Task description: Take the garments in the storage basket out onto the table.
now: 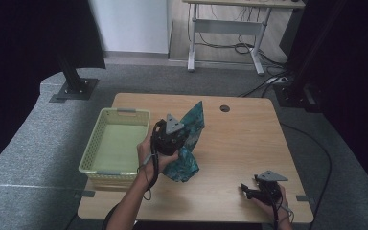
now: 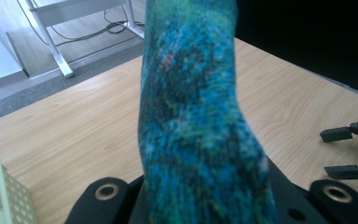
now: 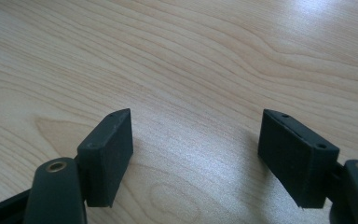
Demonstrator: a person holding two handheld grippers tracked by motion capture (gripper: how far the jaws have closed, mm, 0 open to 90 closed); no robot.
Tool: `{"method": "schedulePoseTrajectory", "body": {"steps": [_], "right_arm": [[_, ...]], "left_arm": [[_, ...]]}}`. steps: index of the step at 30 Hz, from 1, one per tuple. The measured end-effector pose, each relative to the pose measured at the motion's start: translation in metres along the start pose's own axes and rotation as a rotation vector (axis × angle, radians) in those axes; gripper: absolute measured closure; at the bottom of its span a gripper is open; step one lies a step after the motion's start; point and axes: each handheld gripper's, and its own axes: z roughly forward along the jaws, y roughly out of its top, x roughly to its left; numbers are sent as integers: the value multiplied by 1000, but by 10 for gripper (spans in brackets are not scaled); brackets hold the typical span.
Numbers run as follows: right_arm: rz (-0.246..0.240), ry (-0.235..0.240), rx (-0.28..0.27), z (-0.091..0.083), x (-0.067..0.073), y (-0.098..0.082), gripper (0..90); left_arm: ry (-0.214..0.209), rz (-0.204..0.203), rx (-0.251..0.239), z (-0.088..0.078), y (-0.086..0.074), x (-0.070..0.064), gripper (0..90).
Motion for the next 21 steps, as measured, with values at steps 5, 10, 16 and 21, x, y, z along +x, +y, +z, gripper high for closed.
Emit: {"method": "schedulePoseTrajectory", "body": {"steps": [5, 10, 16, 21], "right_arm": [[1, 0, 0, 0, 0, 0, 253], [0, -1, 1, 0, 0, 0, 253], [0, -1, 1, 0, 0, 0, 253], [-1, 0, 1, 0, 0, 0, 253]], "left_arm": [[-6, 5, 7, 4, 0, -3, 871], [-11, 9, 11, 8, 0, -7, 871], [-26, 6, 12, 16, 2, -13, 871], [-47, 2, 14, 22, 1, -19, 870]]}}
